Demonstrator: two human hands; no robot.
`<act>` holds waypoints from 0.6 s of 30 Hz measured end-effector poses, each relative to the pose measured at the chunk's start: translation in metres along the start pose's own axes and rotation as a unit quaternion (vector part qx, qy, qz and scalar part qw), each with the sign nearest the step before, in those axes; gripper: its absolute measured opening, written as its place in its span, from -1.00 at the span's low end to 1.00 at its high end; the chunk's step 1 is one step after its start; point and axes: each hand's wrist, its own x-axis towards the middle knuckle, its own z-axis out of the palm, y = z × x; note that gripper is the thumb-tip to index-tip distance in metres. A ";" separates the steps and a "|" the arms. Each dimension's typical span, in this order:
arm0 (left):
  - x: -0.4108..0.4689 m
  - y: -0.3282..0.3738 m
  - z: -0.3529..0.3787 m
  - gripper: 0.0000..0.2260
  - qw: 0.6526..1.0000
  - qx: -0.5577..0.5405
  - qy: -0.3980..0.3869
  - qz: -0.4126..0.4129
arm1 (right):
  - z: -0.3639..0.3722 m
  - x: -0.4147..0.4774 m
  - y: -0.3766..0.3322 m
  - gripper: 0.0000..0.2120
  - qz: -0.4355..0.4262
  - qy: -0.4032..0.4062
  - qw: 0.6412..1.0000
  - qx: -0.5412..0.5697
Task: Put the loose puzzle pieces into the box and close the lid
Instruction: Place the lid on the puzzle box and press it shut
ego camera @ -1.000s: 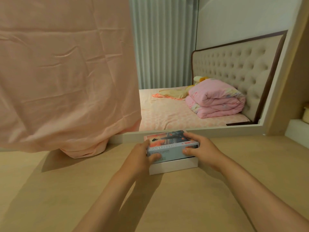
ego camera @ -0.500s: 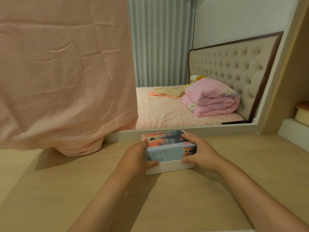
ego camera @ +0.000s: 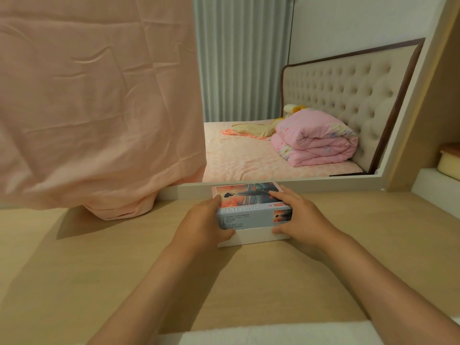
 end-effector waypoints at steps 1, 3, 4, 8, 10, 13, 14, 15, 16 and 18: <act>-0.002 -0.001 0.001 -0.54 1.000 -0.004 0.011 0.004 | 0.000 -0.001 -0.001 -0.10 -0.001 0.002 1.000 0.004; -0.005 -0.001 0.003 -0.55 1.000 -0.005 0.029 0.010 | -0.001 -0.002 -0.001 -0.10 -0.002 0.008 1.000 0.011; -0.006 -0.001 0.004 -0.58 0.999 -0.001 0.035 0.011 | -0.001 -0.002 -0.001 -0.11 -0.003 0.012 1.000 0.013; -0.009 0.001 0.005 -0.63 0.999 -0.006 0.035 0.008 | 0.001 -0.004 -0.003 -0.15 -0.012 0.029 0.999 0.013; -0.009 -0.003 0.004 -0.65 1.000 -0.018 0.006 0.001 | 0.002 -0.003 -0.004 -0.18 -0.013 0.017 1.000 0.020; -0.011 -0.006 -0.001 -0.61 0.999 -0.014 -0.048 -0.021 | -0.001 -0.001 -0.006 -0.17 -0.013 -0.022 1.000 -0.002; -0.011 -0.004 -0.005 -0.58 0.998 0.003 -0.059 -0.030 | -0.004 0.000 -0.008 -0.17 -0.011 -0.036 0.999 -0.011; -0.010 -0.002 -0.010 -0.53 0.997 0.028 -0.062 -0.037 | -0.006 0.002 -0.009 -0.19 -0.008 -0.046 0.999 -0.017; -0.006 0.001 -0.015 -0.46 0.996 0.049 -0.058 -0.046 | -0.008 0.003 -0.012 -0.22 -0.009 -0.045 0.999 -0.024; 0.008 0.012 -0.026 -0.41 0.997 0.036 -0.031 -0.064 | -0.011 0.011 -0.021 -0.34 -0.016 -0.015 0.999 -0.046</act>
